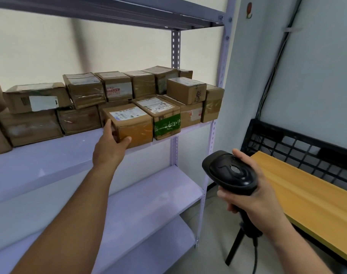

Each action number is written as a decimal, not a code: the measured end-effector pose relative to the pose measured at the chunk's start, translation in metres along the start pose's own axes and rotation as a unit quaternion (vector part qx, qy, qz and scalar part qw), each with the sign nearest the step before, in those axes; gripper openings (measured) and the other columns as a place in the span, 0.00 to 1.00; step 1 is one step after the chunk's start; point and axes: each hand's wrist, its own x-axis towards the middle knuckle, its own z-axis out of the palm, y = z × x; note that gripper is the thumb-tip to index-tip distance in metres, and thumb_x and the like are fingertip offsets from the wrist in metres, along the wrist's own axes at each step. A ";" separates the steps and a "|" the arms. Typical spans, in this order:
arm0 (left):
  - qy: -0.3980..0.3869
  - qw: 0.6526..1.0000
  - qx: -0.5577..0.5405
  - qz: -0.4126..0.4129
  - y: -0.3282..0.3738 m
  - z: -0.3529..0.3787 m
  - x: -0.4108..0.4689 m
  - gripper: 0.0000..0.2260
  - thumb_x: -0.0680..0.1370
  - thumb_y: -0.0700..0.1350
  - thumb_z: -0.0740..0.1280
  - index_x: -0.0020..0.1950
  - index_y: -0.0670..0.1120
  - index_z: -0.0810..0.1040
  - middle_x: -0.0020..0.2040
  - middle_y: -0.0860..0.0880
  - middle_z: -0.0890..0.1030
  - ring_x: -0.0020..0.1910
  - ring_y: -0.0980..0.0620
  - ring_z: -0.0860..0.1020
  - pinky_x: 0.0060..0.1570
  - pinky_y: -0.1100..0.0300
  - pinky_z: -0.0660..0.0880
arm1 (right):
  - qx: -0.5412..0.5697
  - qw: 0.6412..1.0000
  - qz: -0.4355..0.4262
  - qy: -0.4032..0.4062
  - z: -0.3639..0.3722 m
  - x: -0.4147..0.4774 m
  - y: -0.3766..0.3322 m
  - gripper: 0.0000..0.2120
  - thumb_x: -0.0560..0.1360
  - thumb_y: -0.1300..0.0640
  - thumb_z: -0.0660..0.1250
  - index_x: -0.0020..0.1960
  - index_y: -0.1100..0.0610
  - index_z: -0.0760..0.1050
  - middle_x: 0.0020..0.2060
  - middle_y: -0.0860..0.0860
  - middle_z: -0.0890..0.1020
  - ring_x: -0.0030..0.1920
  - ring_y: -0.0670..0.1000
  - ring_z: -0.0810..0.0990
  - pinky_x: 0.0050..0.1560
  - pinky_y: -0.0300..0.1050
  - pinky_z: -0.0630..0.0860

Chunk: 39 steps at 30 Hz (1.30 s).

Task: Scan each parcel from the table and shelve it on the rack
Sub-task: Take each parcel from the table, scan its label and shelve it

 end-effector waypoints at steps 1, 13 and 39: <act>0.004 1.000 0.004 0.001 -0.002 0.001 0.002 0.35 0.78 0.50 0.68 0.79 0.54 0.52 0.74 0.49 0.68 0.70 0.43 0.70 0.66 0.43 0.69 | -0.003 1.000 -0.001 0.004 -0.001 0.000 0.001 0.42 0.58 0.60 0.79 0.66 0.33 0.71 0.53 0.53 0.81 0.30 0.55 0.80 0.30 0.48 0.79; 0.156 0.985 -0.071 0.029 -0.007 0.042 -0.057 0.36 0.75 0.47 0.72 0.78 0.45 0.56 0.78 0.40 0.56 0.76 0.41 0.55 0.70 0.47 0.61 | -0.056 0.998 0.001 0.025 -0.022 -0.025 0.006 0.42 0.59 0.61 0.78 0.69 0.39 0.68 0.58 0.55 0.78 0.32 0.50 0.81 0.28 0.46 0.79; -0.274 0.908 -0.052 0.312 0.141 0.243 -0.402 0.30 0.74 0.51 0.72 0.73 0.45 0.68 0.70 0.46 0.69 0.70 0.48 0.66 0.69 0.57 0.64 | -0.097 0.967 0.012 0.235 -0.251 -0.254 -0.025 0.40 0.64 0.57 0.81 0.68 0.35 0.68 0.55 0.59 0.79 0.33 0.50 0.82 0.29 0.45 0.79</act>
